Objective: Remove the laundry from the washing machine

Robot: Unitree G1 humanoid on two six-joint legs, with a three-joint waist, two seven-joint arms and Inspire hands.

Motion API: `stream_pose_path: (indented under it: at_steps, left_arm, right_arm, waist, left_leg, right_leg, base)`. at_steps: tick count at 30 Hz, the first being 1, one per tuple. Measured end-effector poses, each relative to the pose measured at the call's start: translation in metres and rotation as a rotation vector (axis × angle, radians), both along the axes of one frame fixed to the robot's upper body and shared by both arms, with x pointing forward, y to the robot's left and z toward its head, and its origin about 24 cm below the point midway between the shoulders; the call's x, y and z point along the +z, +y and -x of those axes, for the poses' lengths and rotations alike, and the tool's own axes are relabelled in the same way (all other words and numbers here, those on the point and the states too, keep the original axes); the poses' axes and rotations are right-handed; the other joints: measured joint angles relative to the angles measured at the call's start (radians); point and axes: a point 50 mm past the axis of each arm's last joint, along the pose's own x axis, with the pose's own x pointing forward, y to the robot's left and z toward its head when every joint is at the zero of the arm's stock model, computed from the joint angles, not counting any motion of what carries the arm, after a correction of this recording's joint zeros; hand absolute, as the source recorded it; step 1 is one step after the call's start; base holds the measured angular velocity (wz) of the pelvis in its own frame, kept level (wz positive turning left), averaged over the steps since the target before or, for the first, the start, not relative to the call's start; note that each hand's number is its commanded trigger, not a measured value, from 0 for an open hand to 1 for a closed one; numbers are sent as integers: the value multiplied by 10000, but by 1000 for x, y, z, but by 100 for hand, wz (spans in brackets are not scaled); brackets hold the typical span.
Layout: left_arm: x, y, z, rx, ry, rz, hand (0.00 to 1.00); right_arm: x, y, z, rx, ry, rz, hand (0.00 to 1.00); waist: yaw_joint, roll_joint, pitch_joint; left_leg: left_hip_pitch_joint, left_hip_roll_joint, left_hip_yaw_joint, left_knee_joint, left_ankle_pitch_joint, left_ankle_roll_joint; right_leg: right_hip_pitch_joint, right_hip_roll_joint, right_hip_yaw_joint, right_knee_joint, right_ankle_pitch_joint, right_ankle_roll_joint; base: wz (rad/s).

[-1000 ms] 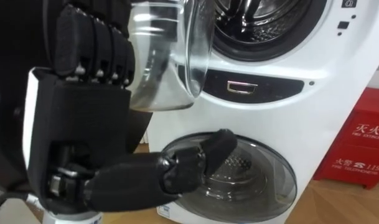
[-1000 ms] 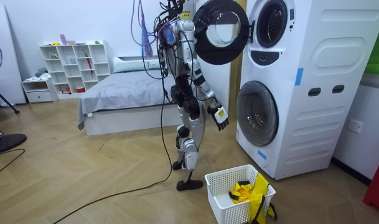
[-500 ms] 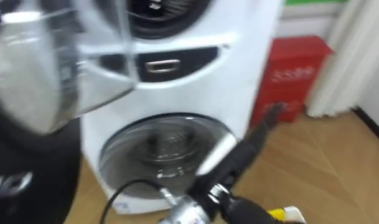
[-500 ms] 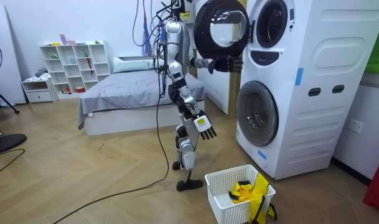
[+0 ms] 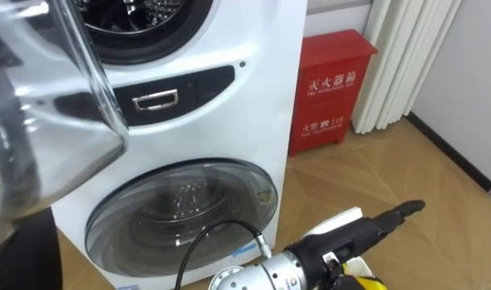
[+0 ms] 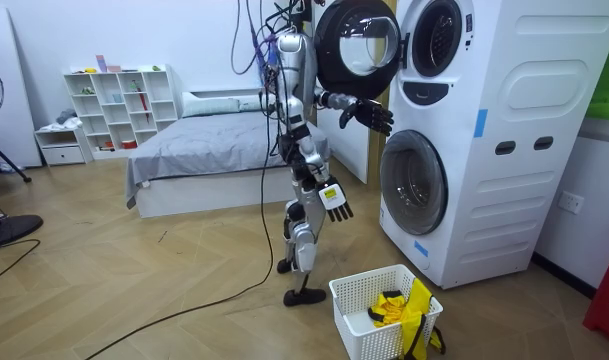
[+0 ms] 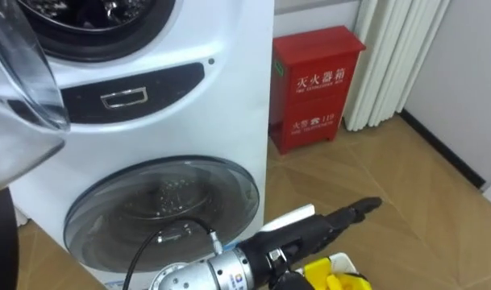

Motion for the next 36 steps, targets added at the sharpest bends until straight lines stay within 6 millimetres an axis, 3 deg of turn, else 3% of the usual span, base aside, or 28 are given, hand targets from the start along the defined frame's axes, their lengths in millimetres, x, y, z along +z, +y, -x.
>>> stream_pose_path:
  at_steps: [5,6,10,13,15,16,18,19,20,21,24,26,30,32,35,36]
  left_arm:
    - [1,-3,1,-65,103,-7,0]
    - [1,-3,1,-67,106,2,0]
    - [-7,-1,0,50,307,-223,0]
    - [-40,17,2,700,901,-1438,0]
    - [-85,47,11,1915,1942,-2899,0]
    - [-97,57,15,2287,2268,-3333,0]
    - [-150,106,38,4211,4145,-5045,0]
    - [-162,119,45,4755,4622,-5471,0]
    - [-179,150,61,5837,5442,-6240,0]
    - [-190,175,77,6773,6084,-6848,0]
    - [-206,223,113,9297,7537,-7727,0]
    - [-211,236,134,10537,8391,-7687,0]
    - [-217,247,159,12955,9843,-6828,0]
    - [-219,252,169,13977,10558,-6299,0]
    - [-218,262,178,15549,11149,-5502,0]
    - [-217,265,180,16177,11396,-5157,0]
  right_arm:
    - [0,-1,1,-33,22,7,0]
    - [0,-1,1,-34,35,13,0]
    - [0,-2,2,-35,62,32,0]
    - [0,-2,4,-118,75,-82,0]
    - [-1,-6,9,-494,143,-151,0]
    - [-1,-6,11,-577,154,-175,0]
    - [-4,-7,21,-1109,356,-286,0]
    - [-5,-7,23,-1198,398,-292,0]
    - [-5,-6,25,-1245,433,-287,0]
    - [-6,-6,29,-1261,521,-270,0]
    - [-8,-10,39,-1487,742,-234,0]
    - [-8,-10,41,-1536,798,-218,0]
    - [-11,-12,48,-1535,1125,-104,0]
    - [-11,-13,49,-1440,1154,-22,0]
    - [-11,-18,55,-1601,1255,105,0]
    - [-10,-20,56,-1647,1240,176,0]
  waist:
    - [-53,104,-23]
    - [-56,64,18]
    - [25,132,22]
    - [98,144,28]
    - [303,65,65]
    - [380,27,74]
    - [749,-170,-1]
    - [871,-212,-10]
    - [1113,-315,-55]
    - [1280,-474,-45]
    - [1910,-658,-117]
    - [2115,-629,-118]
    - [2625,-402,-64]
    - [2833,-277,-113]
    - [2874,-149,-98]
    - [3063,-74,-92]
  left_leg:
    - [106,-4,143,-32,-14,3]
    - [150,-7,157,-38,-14,3]
    - [242,-12,202,-85,-15,3]
    - [267,-3,213,-118,-13,-2]
    - [389,8,219,-118,-12,-14]
    - [412,9,219,-117,-17,-22]
    - [459,16,177,-116,-43,-66]
    - [478,19,175,-112,-45,-69]
    - [474,27,141,-108,-47,-73]
    - [483,28,79,-107,-55,-87]
    - [428,12,-179,-112,-132,-140]
    - [480,1,-276,-111,-175,-121]
    - [718,-20,-432,-113,-230,-94]
    - [799,-4,-460,-120,-288,-115]
    - [893,-24,-601,-121,-292,-118]
    - [936,-17,-618,-121,-294,-122]
  right_leg:
    - [57,6,148,-33,10,-22]
    - [87,6,167,-44,7,-26]
    - [138,11,238,-44,-37,-43]
    - [171,34,247,3,-83,-77]
    - [256,47,250,-9,-125,-104]
    - [276,48,248,-8,-151,-115]
    - [353,52,178,-12,-241,-141]
    - [370,52,168,-7,-251,-148]
    - [375,40,73,-16,-258,-160]
    - [355,37,-10,-46,-268,-170]
    - [423,13,-345,-46,-317,-153]
    - [514,-8,-602,-27,-317,-152]
    - [802,-45,-825,-47,-316,-150]
    - [960,-28,-898,-54,-336,-117]
    - [1169,-52,-1285,-172,-337,-117]
    - [1229,-48,-1301,-178,-337,-117]
  base:
    - [-10]
    - [-4]
    - [-4]
    - [0]
    - [0]
    - [0]
    - [7]
    - [8]
    - [11]
    - [16]
    - [25]
    - [17]
    - [10]
    - [3]
    - [15]
    - [0]
